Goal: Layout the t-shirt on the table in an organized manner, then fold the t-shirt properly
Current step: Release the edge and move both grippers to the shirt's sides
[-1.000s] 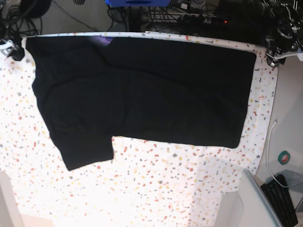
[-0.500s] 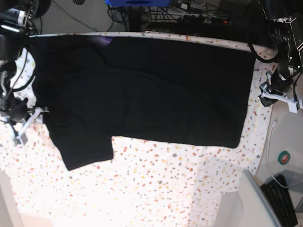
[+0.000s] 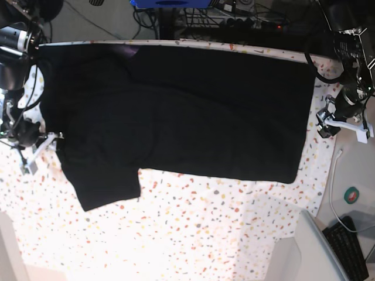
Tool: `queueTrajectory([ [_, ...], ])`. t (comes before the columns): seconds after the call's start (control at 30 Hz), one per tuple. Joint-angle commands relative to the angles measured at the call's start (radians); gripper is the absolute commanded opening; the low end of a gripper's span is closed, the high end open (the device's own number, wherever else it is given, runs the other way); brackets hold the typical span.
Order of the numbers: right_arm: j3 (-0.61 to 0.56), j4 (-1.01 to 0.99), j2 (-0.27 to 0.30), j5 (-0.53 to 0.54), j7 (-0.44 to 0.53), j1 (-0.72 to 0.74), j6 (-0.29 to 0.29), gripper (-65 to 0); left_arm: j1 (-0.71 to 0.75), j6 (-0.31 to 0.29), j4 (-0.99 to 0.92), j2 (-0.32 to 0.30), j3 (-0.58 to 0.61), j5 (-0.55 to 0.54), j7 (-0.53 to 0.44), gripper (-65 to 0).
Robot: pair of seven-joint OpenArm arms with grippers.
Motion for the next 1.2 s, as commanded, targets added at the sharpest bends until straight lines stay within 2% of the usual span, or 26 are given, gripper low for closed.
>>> queueTrajectory([
  [0.0,0.002,0.013,0.012,0.008,0.003,0.014,0.005,-32.0,-0.013,-0.007,0.0,-0.021,-0.004,-0.004,-0.018,-27.8],
  [0.07,0.01,0.025,0.012,0.01,0.003,0.008,0.005,-48.5,-0.016,-0.007,-0.015,-0.021,-0.004,-0.004,-0.018,-27.8],
  [0.1,0.01,0.045,0.012,0.01,0.003,-0.001,0.008,-58.8,-0.016,-0.007,-0.017,-0.021,-0.004,-0.004,-0.018,-27.8],
  [0.13,0.01,0.075,0.01,0.01,0.003,-0.015,0.01,-65.0,-0.016,-0.007,-0.017,-0.021,-0.004,-0.002,-0.019,-27.8],
  [0.3,0.013,0.303,-0.037,0.01,-0.02,-0.119,0.015,-65.0,-0.016,-0.007,-0.018,-0.021,-0.008,-0.002,-0.021,-27.8],
  [0.37,0.013,0.402,-0.048,0.01,-0.071,-0.168,0.015,-65.0,-0.016,-0.007,-0.018,-0.021,-0.01,-0.002,-0.021,-27.8],
  [0.53,0.08,0.674,-0.16,0.01,-0.249,-0.282,0.015,-65.0,-0.013,-0.007,-0.018,-0.038,-0.005,-0.002,-0.019,-28.5],
  [0.6,0.1,0.767,-0.206,0.008,-0.293,-0.325,0.015,-65.0,-0.011,-0.007,-0.018,-0.036,-0.01,-0.002,-0.022,-31.1],
  [0.7,0.108,0.864,-0.255,0.005,-0.307,-0.389,0.015,-65.0,-0.008,-0.007,-0.018,-0.036,-0.01,-0.002,-0.024,-37.7],
  [0.8,0.106,0.878,-0.281,0.004,-0.315,-0.418,0.015,-65.0,-0.01,-0.007,-0.018,-0.036,-0.01,-0.002,-0.024,-42.6],
  [0.87,0.108,0.875,-0.283,0.008,-0.358,-0.42,0.015,-65.0,-0.013,-0.007,-0.018,-0.036,-0.01,-0.002,-0.024,-42.8],
  [0.9,0.108,0.876,-0.286,0.01,-0.378,-0.42,0.015,-61.8,-0.015,-0.007,-0.018,-0.036,-0.01,-0.002,-0.024,-42.8],
  [0.97,0.109,0.89,-0.298,0.01,-0.382,-0.42,0.015,-44.6,-0.015,-0.007,-0.018,-0.036,-0.011,-0.002,-0.024,-42.8],
  [1.03,0.109,0.91,-0.301,0.01,-0.367,-0.421,0.015,-33.0,-0.015,-0.007,-0.018,-0.036,-0.011,-0.002,-0.024,-42.8],
  [1.17,0.109,0.903,-0.295,0.004,-0.323,-0.366,0.015,-33.2,-0.015,-0.007,-0.018,-0.038,-0.011,-0.002,-0.024,-42.6],
])
